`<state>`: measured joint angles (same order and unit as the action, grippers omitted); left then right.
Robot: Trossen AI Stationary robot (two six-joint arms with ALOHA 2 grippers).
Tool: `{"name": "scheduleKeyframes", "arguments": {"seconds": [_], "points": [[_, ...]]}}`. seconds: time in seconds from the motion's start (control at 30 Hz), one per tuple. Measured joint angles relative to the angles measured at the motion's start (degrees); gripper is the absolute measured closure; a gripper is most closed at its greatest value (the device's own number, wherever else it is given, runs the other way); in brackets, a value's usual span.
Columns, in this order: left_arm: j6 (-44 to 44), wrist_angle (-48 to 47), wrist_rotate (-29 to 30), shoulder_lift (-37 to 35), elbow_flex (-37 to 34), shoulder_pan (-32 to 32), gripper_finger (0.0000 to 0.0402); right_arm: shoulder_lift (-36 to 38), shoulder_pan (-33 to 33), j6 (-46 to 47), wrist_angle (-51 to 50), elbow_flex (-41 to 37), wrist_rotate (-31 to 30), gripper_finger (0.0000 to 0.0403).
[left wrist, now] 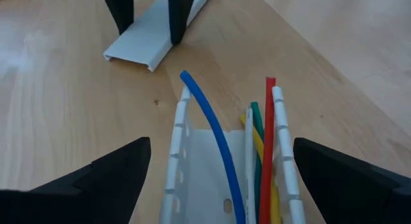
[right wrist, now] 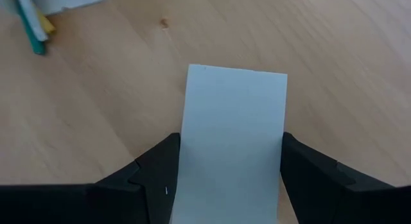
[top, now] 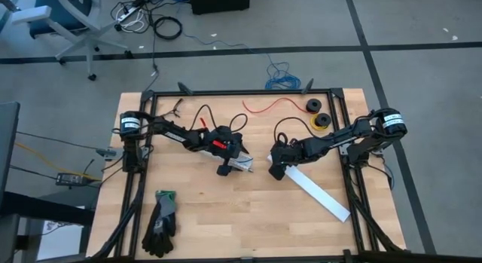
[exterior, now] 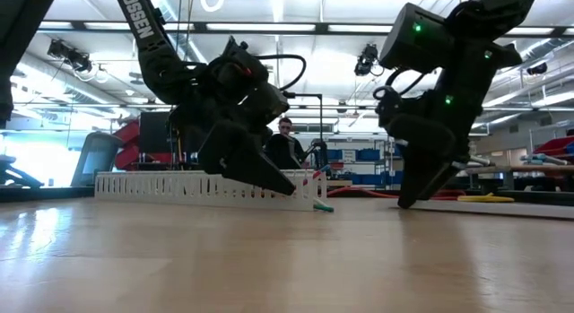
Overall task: Ziptie cables
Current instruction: Close the white cable duct
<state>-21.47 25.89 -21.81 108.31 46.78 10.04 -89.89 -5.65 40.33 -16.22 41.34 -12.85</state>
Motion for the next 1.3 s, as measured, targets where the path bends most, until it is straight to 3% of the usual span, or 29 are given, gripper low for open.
{"name": "scheduleKeyframes", "arguments": {"seconds": [0.9, 1.3], "points": [[0.7, -1.5, 0.8, 0.0, 0.0, 0.0, 0.0014, 0.0, -2.2, 0.6, 1.4, 0.0, -0.8, 0.0173], [0.7, -1.4, 0.9, 0.0, 0.0, 0.0, 0.0121, 0.0, -2.2, 0.6, 1.7, 0.0, -0.9, 0.0173]]}}
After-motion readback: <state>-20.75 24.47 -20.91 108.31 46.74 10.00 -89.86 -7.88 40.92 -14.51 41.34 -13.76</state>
